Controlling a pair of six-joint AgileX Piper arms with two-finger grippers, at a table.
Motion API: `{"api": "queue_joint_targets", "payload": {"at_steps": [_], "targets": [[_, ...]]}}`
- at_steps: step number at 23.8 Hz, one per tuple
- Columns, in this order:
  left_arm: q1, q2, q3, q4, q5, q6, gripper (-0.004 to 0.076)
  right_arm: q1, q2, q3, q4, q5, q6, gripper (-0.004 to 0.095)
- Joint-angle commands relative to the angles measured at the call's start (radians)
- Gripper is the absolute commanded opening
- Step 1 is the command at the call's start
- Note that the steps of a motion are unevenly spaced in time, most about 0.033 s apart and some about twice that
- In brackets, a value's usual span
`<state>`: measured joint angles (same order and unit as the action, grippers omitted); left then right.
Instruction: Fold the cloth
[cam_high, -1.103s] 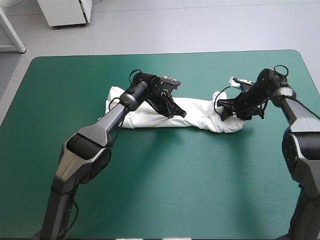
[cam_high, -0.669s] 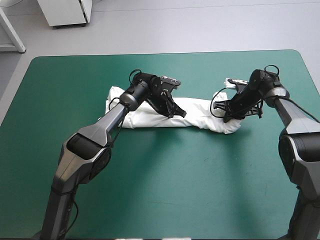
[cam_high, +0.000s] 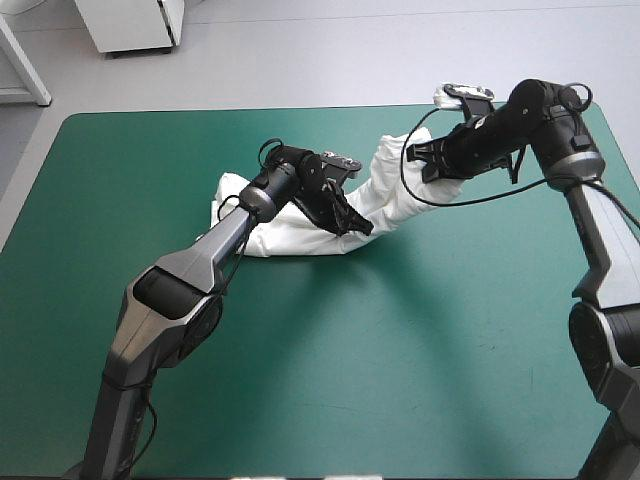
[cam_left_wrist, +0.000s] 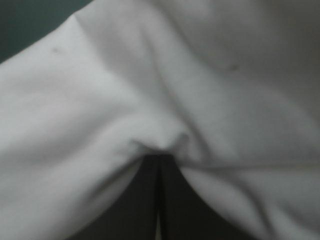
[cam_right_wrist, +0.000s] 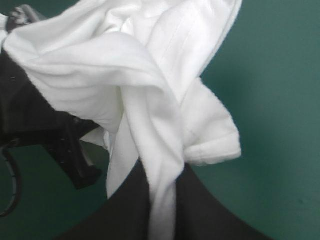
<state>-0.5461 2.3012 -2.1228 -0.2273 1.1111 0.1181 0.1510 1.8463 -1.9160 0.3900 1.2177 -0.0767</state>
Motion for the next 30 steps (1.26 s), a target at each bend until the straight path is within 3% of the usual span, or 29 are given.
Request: {"api": "queue_joint_targets", "payload": {"at_steps": [1, 6, 12, 21, 26, 30], "targets": [[-0.001, -0.061, -0.029, -0.018, -0.021, 0.0, -0.0022, 0.044, -0.066, -0.094, 0.03, -0.027, -0.007, -0.0016], [0.004, -0.088, -0.029, 0.109, 0.043, -0.118, -0.0022, 0.054, -0.066, -0.103, 0.021, -0.022, -0.007, -0.0016], [0.062, -0.217, -0.005, 0.132, 0.145, -0.118, -0.0022, 0.056, -0.066, -0.103, 0.05, -0.038, -0.009, -0.0016], [0.177, -0.686, 0.522, 0.203, 0.155, -0.127, -0.0022, 0.1, -0.066, -0.103, 0.1, -0.113, -0.034, -0.0016], [0.22, -1.034, 0.819, 0.218, 0.157, -0.198, -0.0022, 0.22, -0.048, -0.105, 0.1, -0.217, -0.055, -0.0016], [0.22, -1.288, 0.911, 0.27, 0.138, -0.278, -0.0022, 0.309, 0.01, -0.111, 0.109, -0.328, -0.055, -0.0016]]}}
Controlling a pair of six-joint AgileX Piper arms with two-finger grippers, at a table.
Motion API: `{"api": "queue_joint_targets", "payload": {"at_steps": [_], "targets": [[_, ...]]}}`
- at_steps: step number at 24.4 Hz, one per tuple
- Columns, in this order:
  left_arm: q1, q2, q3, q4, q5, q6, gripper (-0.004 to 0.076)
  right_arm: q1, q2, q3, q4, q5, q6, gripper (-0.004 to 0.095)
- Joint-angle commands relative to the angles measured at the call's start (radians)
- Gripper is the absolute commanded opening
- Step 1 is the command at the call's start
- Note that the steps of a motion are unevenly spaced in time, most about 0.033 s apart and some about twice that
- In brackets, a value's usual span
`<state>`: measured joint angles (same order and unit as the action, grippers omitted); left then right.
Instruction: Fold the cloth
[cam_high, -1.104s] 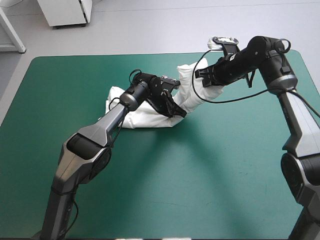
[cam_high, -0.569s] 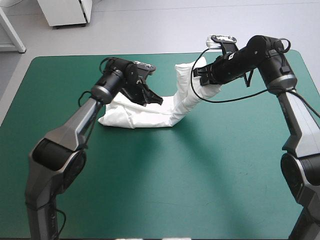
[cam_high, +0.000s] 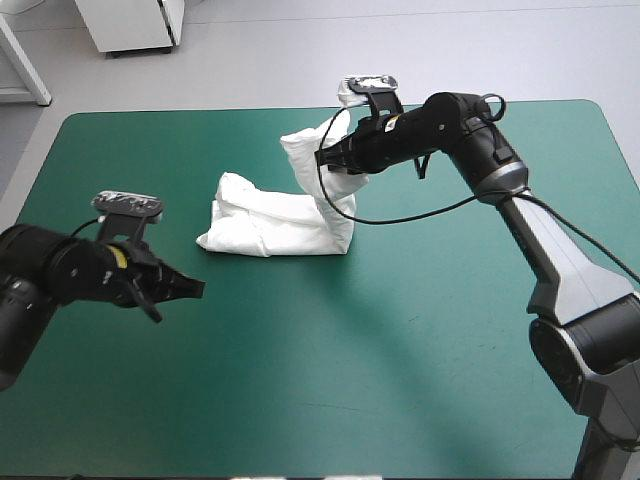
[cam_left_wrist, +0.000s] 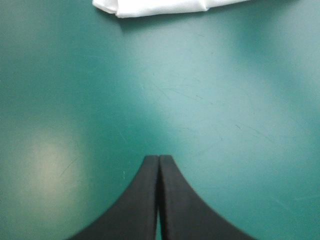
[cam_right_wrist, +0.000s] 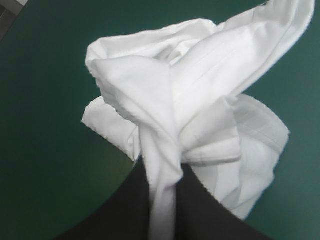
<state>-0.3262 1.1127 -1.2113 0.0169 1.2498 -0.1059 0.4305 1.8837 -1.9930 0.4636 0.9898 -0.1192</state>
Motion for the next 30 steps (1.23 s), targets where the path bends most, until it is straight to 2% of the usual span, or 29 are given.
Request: {"api": "queue_joint_targets", "payload": {"at_steps": [1, 5, 9, 13, 15, 16, 18, 20, 21, 26, 30], "targets": [[0.0, -0.13, 0.003, 0.033, 0.0, -0.063, -0.0022, 0.039, -0.017, -0.034, 0.036, -0.111, -0.012, -0.0016], [0.0, -0.191, 0.003, 0.052, 0.029, -0.076, -0.0022, 0.088, 0.062, -0.058, 0.038, -0.15, -0.037, -0.0016], [0.0, -0.187, 0.006, -0.045, 0.037, -0.076, -0.0022, 0.138, 0.187, -0.189, 0.054, -0.168, -0.052, -0.0016], [0.0, -0.187, 0.006, -0.097, 0.037, -0.076, -0.0022, 0.154, 0.311, -0.328, 0.218, -0.154, -0.13, 0.002], [0.0, -0.187, 0.006, -0.112, 0.037, -0.076, -0.0022, 0.157, 0.333, -0.359, 0.237, -0.136, -0.134, 0.0121], [0.0, -0.187, 0.006, -0.116, 0.037, -0.076, -0.0022, 0.157, 0.339, -0.368, 0.239, -0.114, -0.134, 0.0249], [0.0, -0.187, 0.006, -0.116, 0.037, -0.076, -0.0022, 0.157, 0.339, -0.371, 0.248, -0.071, -0.137, 0.0383], [0.0, -0.187, 0.006, -0.116, 0.037, -0.076, -0.0022, 0.153, 0.339, -0.371, 0.273, -0.017, -0.142, 0.0481], [0.0, -0.187, 0.006, -0.116, 0.037, -0.076, -0.0022, 0.153, 0.339, -0.371, 0.273, 0.01, -0.139, 0.0498], [0.0, -0.187, 0.006, -0.125, 0.037, -0.076, -0.0022, 0.153, 0.336, -0.386, 0.221, 0.011, -0.061, 0.0496], [0.0, -0.187, 0.006, -0.131, 0.037, -0.076, -0.0022, 0.153, 0.336, -0.435, 0.071, 0.091, 0.011, 0.0496]]}}
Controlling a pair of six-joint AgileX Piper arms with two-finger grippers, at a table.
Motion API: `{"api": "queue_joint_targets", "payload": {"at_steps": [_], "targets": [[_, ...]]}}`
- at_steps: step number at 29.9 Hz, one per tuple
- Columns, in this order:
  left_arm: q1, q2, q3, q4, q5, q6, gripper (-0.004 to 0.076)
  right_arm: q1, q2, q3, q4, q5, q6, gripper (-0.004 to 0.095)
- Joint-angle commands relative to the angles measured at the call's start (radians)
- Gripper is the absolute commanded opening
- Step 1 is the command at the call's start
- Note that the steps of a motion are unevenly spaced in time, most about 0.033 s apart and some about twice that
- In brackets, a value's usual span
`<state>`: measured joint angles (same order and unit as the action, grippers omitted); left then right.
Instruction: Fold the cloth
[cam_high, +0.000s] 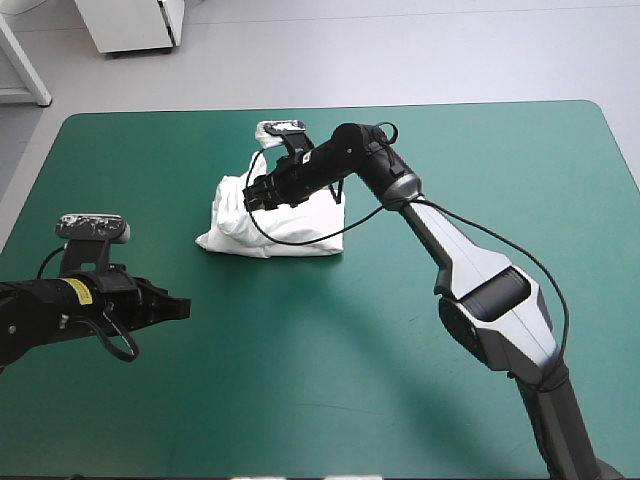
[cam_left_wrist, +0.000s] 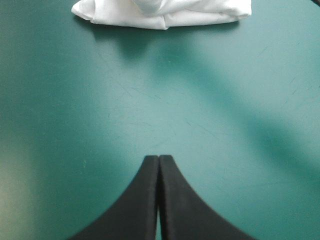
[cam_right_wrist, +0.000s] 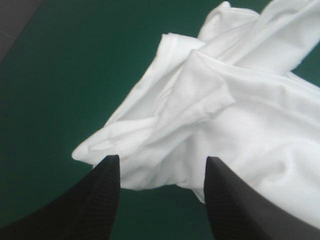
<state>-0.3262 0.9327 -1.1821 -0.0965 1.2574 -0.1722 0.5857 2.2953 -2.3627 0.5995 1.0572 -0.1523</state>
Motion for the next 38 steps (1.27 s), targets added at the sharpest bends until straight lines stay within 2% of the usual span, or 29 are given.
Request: {"api": "queue_joint_targets", "payload": {"at_steps": [1, 4, 5, 15, 22, 31, 38], "targets": [[0.0, -0.007, -0.024, -0.018, 0.03, -0.01, -0.0022, -0.002, -0.076, -0.075, -0.107, 0.052, 0.056, 0.0496], [0.0, -0.007, -0.024, -0.018, 0.03, -0.01, -0.0022, -0.012, -0.076, -0.111, -0.223, 0.185, 0.093, 0.0496], [0.0, -0.007, -0.024, -0.018, 0.03, -0.01, -0.0022, -0.019, -0.078, -0.112, -0.241, 0.192, 0.11, 0.0496], [0.0, -0.007, -0.024, -0.038, 0.03, -0.01, -0.0022, -0.132, -0.103, -0.11, -0.244, 0.192, 0.164, 0.0496], [0.0, -0.007, -0.024, -0.044, 0.03, -0.01, -0.0022, -0.155, -0.101, -0.061, -0.288, 0.192, 0.174, 0.0496], [0.0, -0.007, -0.024, -0.042, 0.026, -0.006, -0.0022, -0.171, -0.101, 0.196, -0.223, 0.173, 0.133, 0.0496], [0.0, -0.007, -0.024, -0.009, 0.021, -0.006, -0.0022, -0.171, -0.082, 0.22, -0.121, 0.105, 0.112, 0.0496]]}}
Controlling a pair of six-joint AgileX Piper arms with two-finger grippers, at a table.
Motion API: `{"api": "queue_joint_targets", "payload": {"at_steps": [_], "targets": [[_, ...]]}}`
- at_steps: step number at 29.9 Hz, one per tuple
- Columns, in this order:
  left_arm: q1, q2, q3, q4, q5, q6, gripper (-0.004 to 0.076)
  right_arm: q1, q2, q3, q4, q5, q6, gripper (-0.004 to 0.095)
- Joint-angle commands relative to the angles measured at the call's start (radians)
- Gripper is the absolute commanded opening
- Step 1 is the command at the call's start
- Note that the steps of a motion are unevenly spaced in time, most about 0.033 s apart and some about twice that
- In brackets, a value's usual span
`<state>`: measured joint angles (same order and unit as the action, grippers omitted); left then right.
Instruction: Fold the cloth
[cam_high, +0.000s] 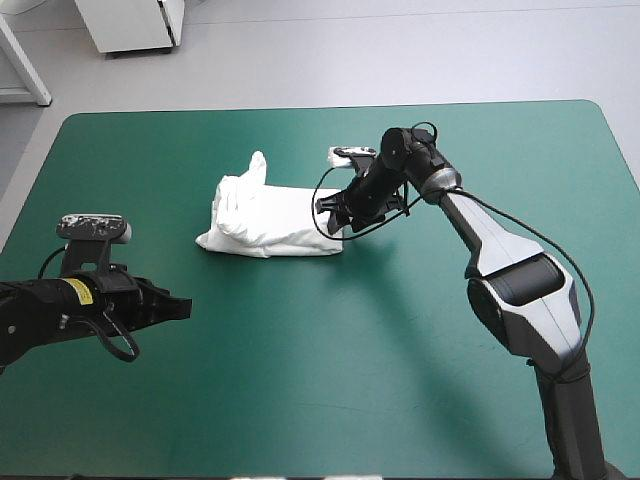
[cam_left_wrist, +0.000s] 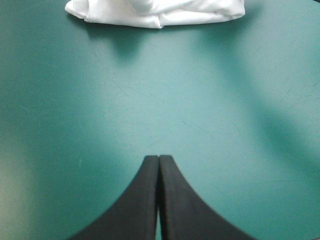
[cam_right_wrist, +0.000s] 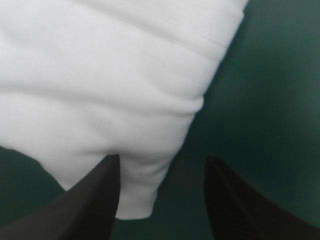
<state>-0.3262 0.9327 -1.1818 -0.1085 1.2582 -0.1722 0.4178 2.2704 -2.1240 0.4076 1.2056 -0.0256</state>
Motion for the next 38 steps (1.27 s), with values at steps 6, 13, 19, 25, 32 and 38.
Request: {"api": "queue_joint_targets", "payload": {"at_steps": [6, 13, 19, 25, 32, 38], "targets": [[0.0, -0.007, -0.024, 0.001, 0.02, -0.006, -0.0022, -0.002, -0.007, -0.019, 0.141, -0.043, -0.028, 0.0496], [0.0, -0.007, -0.024, 0.001, 0.02, -0.006, -0.0022, 0.004, 0.013, -0.02, 0.172, -0.04, -0.052, 0.0298], [0.0, -0.007, -0.024, 0.001, 0.02, -0.006, -0.0022, 0.007, 0.008, -0.022, 0.15, 0.003, -0.059, -0.0007], [0.0, -0.007, -0.024, -0.002, 0.022, -0.006, -0.0022, 0.007, -0.034, -0.02, -0.109, 0.044, -0.023, -0.0017], [0.0, -0.009, -0.024, -0.006, 0.027, -0.006, -0.0022, -0.078, -0.131, 0.091, -0.239, 0.045, 0.009, -0.0017], [0.0, -0.009, -0.024, -0.006, 0.027, -0.006, -0.0022, -0.243, -0.274, 0.355, -0.336, 0.043, -0.003, -0.0017]]}}
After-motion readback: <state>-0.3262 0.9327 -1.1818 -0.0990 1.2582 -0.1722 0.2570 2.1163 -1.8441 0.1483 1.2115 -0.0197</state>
